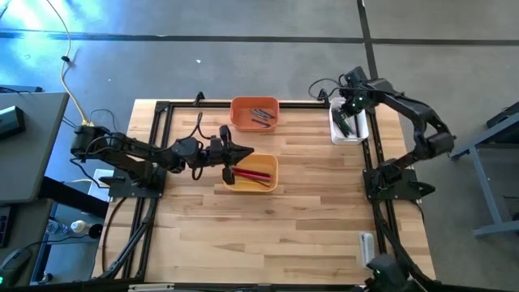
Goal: Sort crayons/erasers/pens/pencils in bins
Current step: Return to Home Position
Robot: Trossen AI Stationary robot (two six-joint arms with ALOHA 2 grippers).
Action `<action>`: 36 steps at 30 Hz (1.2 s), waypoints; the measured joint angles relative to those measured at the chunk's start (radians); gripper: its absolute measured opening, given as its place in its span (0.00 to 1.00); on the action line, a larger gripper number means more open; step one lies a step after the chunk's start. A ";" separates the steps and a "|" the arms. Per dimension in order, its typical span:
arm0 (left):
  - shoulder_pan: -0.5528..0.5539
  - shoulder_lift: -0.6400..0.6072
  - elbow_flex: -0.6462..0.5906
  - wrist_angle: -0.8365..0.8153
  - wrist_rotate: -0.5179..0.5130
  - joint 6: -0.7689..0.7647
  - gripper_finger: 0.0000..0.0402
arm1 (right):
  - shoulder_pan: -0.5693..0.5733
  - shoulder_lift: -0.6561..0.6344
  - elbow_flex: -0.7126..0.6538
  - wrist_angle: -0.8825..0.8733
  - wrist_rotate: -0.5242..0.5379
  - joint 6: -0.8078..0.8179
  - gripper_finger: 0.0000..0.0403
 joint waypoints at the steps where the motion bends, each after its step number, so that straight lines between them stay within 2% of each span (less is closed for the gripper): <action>1: 0.008 0.000 -0.012 0.007 0.004 -0.009 0.00 | 0.000 -0.027 0.000 0.006 -0.009 -0.013 0.01; 4: 0.046 -0.019 -0.059 0.005 0.005 -0.026 0.00 | 0.000 -0.112 -0.008 0.045 -0.066 -0.023 0.02; 7: 0.084 -0.055 -0.094 0.012 0.024 -0.039 0.00 | 0.018 -0.235 -0.094 0.193 -0.129 -0.043 0.01; 11: 0.115 -0.116 -0.140 0.010 0.088 -0.053 0.00 | 0.070 -0.416 -0.290 0.460 -0.252 -0.074 0.01; 14: 0.118 -0.165 -0.156 0.003 0.126 -0.060 0.00 | 0.129 -0.544 -0.450 0.667 -0.302 -0.054 0.00; 19: 0.118 -0.227 -0.190 -0.003 0.146 -0.025 0.00 | 0.258 -0.693 -0.694 1.066 -0.413 -0.007 0.00; 26: 0.118 -0.291 -0.229 -0.006 0.146 -0.004 0.00 | 0.446 -0.835 -0.920 1.439 -0.427 0.033 0.00; 31: 0.118 -0.323 -0.267 -0.006 0.149 0.010 0.00 | 0.552 -0.923 -1.024 1.549 -0.427 0.026 0.00; 36: 0.121 -0.385 -0.313 -0.011 0.149 0.025 0.00 | 0.591 -1.027 -1.013 1.448 -0.425 0.011 0.00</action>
